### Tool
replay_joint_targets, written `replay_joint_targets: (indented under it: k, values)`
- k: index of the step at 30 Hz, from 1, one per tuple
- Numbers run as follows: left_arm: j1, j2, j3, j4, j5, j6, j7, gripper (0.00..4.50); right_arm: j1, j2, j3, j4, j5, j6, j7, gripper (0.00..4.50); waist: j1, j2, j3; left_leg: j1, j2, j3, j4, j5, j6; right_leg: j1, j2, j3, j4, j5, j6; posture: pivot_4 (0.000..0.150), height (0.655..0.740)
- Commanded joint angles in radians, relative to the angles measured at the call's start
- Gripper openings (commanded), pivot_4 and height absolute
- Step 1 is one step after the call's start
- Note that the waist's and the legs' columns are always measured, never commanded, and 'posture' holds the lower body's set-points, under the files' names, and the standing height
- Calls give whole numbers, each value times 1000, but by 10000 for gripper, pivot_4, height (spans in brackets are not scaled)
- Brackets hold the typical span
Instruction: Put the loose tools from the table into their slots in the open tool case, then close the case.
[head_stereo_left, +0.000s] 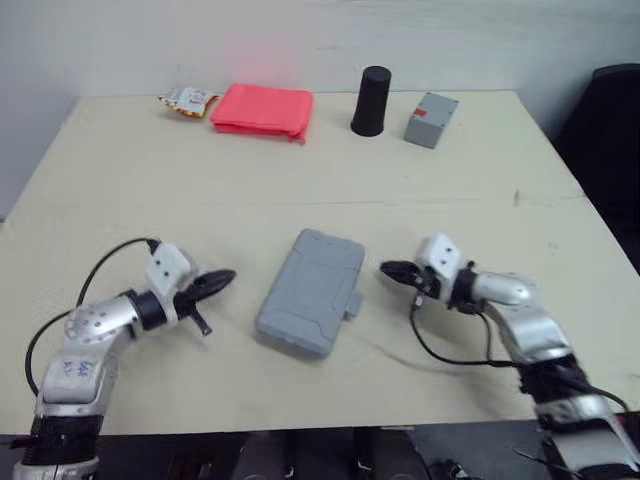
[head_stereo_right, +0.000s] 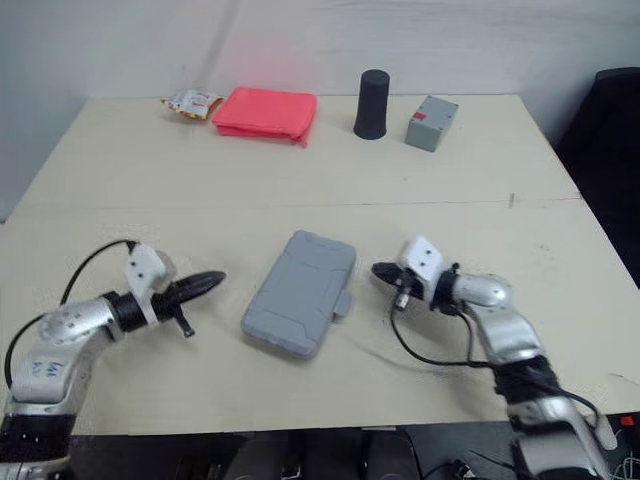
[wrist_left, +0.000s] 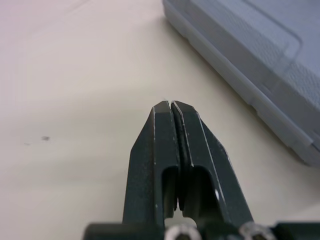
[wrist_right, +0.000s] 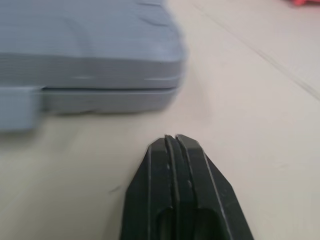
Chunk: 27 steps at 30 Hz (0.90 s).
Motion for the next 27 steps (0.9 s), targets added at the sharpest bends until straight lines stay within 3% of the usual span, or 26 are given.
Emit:
replay_joint_targets:
  k: [1, 7, 13, 27]
  values:
    - [-90, 13, -104, -101, -46, 73, -72, 0, 47, -47, -27, -176, 94, 101, 72, 613, 0, 0, 0, 0, 0, 0, 0, 0, 0, 0, 0, 1, 0, 0, 1, 1500, 7400]
    - [-235, -90, -366, -32, 67, 43, -110, 0, 114, -45, 7, -286, 81, 152, 54, 613, 3, 0, 0, 1, 0, 2, -1, 0, -1, 0, 4, 1, 0, 1, 1, 1500, 7400]
    - [-305, -161, -514, 79, 214, 111, -41, 0, 124, 31, 61, -294, 18, 128, -13, 613, 3, 0, 0, 2, 1, 4, 0, 0, -1, -1, 8, 1, 0, 1, 1, 1500, 7400]
    - [-264, -128, -560, 79, 246, 201, -37, 0, 52, 107, 181, -210, -107, 99, -45, 613, -1, -1, -7, 5, 1, 2, 1, 0, -1, 2, 6, 5, -1, 0, 0, 1500, 7400]
